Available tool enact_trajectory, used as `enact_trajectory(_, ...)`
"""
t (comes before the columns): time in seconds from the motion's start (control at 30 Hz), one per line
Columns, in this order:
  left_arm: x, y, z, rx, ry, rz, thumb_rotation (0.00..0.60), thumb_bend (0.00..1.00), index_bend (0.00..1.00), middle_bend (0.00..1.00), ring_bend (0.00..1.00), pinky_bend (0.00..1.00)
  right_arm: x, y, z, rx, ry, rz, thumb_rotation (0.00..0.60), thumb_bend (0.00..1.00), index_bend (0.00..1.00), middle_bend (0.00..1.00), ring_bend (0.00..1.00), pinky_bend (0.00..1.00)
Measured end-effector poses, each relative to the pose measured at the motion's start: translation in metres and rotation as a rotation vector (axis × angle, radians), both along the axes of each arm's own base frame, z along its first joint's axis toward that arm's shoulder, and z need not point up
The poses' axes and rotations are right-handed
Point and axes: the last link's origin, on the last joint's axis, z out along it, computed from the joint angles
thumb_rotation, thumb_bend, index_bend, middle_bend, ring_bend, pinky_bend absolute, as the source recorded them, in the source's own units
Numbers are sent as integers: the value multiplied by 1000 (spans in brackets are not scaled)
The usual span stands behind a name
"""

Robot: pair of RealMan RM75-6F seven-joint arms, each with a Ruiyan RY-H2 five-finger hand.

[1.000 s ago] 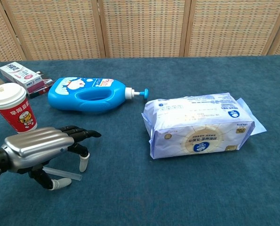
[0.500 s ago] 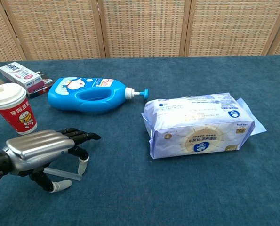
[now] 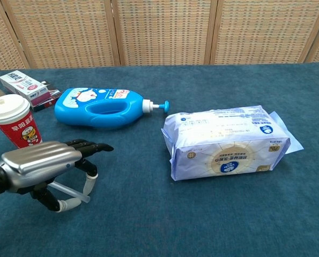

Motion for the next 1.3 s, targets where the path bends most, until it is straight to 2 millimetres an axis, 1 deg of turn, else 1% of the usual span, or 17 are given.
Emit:
enact_trajectory(0.13, 10, 1, 14, 9, -88, 9, 600, 379, 555, 0, 0, 0, 0, 0, 0, 1, 0, 1, 600, 0, 0, 0, 0, 0)
enact_trajectory(0.33, 27, 11, 49, 19, -341, 55, 600, 391, 555, 0, 0, 0, 1, 1, -2, 3, 3, 4, 600, 0, 0, 0, 0, 0)
enact_trajectory(0.5, 36, 28, 88, -10, -594, 136, 600, 391, 555, 0, 0, 0, 2, 0, -3, 6, 9, 4, 600, 0, 0, 0, 0, 0)
enact_trajectory(0.67, 38, 46, 131, -44, -803, 213, 600, 391, 555, 0, 0, 0, 1, -1, -4, 6, 14, -5, 600, 0, 0, 0, 0, 0)
enact_trajectory(0.73, 37, 52, 145, -58, -866, 241, 600, 391, 555, 0, 0, 0, 0, -1, -4, 7, 17, -9, 600, 0, 0, 0, 0, 0)
enact_trajectory(0.83, 32, 60, 165, -74, -962, 285, 600, 392, 555, 0, 0, 0, -1, -3, -5, 9, 21, -15, 600, 0, 0, 0, 0, 0)
enact_trajectory(0.93, 22, 70, 184, -76, -1036, 324, 600, 394, 555, 0, 0, 0, -2, -4, -6, 10, 27, -19, 600, 0, 0, 0, 0, 0)
enact_trajectory(1.03, 6, 80, 200, -56, -1092, 357, 600, 398, 555, 0, 0, 0, -2, -5, -8, 13, 32, -23, 600, 0, 0, 0, 0, 0)
enact_trajectory(1.17, -21, 92, 217, -18, -1149, 401, 600, 409, 555, 0, 0, 0, -3, -6, -9, 16, 37, -29, 600, 0, 0, 0, 0, 0)
enact_trajectory(1.3, -43, 99, 227, 13, -1156, 432, 600, 410, 555, 0, 0, 0, -3, -7, -10, 16, 38, -31, 600, 0, 0, 0, 0, 0)
